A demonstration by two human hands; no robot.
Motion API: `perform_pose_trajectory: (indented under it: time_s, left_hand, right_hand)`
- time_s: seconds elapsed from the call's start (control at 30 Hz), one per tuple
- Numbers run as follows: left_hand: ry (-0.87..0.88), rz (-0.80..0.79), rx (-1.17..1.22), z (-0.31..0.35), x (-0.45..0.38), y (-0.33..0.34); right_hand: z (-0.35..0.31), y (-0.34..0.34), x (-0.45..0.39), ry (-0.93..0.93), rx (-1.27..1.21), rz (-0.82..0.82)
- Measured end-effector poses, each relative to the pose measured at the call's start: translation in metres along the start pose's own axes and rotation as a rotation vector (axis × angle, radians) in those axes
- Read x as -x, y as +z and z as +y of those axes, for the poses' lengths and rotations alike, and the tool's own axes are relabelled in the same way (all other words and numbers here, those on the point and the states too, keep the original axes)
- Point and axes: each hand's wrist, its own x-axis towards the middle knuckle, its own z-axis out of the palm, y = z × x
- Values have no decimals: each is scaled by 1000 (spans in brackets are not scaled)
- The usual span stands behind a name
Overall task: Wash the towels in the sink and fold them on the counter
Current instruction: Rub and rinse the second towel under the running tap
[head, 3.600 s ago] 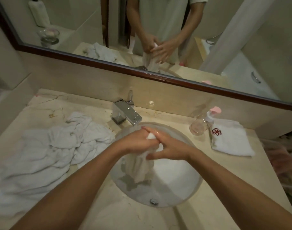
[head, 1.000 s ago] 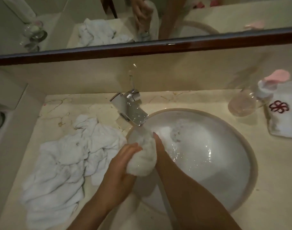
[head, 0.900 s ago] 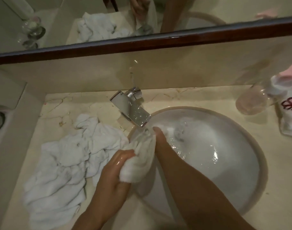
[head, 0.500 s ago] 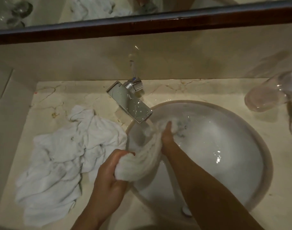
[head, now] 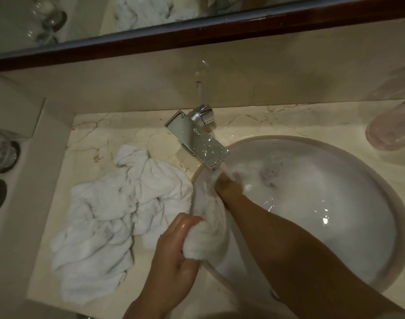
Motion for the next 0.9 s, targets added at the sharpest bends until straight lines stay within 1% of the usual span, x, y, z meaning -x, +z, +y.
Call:
perform_pose_trajectory:
  time_s: [0.03,0.1,0.13,0.17,0.2,0.23,0.27,0.3,0.33,0.37,0.43,0.5,0.57,0.6,0.63,0.67,0.73,0.77,0.83,0.9]
  left_hand:
    - [-3,-22,36,1,1,4]
    - [0,-31,75,4,-1,11]
    - [1,-5,75,7,-8,13]
    - [-1,18,96,11,-16,14]
    - [-13,48,98,16,-27,15]
    - [-14,63,91,18,-38,15]
    - [-29,52,96,20,-48,16]
    - [-30,15,105,19,-56,18]
    - [-28,-33,108,16,-63,20]
    - [-15,-77,104,13,-68,23]
    - [6,-142,106,9,-77,28]
    - [24,-142,119,13,-81,31]
    - [-16,-66,150,18,-82,34]
    - [-45,-28,173,22,-81,35]
    - [-56,-2,191,24,-80,38]
    - [-54,5,193,25,-78,39]
    - [-25,6,184,26,-75,42]
    - [-12,23,177,24,-76,42]
    - [-5,85,226,17,-79,46]
    - [-11,113,301,9,-78,57]
  right_hand:
    - [-1,-6,1,-20,18,12]
    - [-9,-20,9,-49,25,-58]
    - [-15,-29,18,-51,-10,-50]
    - [-15,-40,20,-84,24,-31]
    - [-15,-56,33,-95,50,-59]
    - [-13,-71,47,-164,104,-85]
    - [-7,-86,64,-263,90,-94]
    - [0,-98,80,-403,34,-114]
    - [8,-110,99,-543,4,-172]
    - [12,-122,115,-671,32,-253]
    - [7,-142,131,-809,203,-414]
    - [-12,-156,141,-795,308,-516]
    - [-32,-162,154,-762,442,-617]
    - [-38,-161,161,-759,527,-624]
    - [-42,-156,168,-785,617,-575]
    - [-46,-151,174,-841,686,-468]
    - [-52,-145,181,-962,750,-251]
    - [-56,-146,186,-1008,757,-192]
    - [-67,-150,200,-997,736,-135]
    - [-75,-150,218,-958,630,-103]
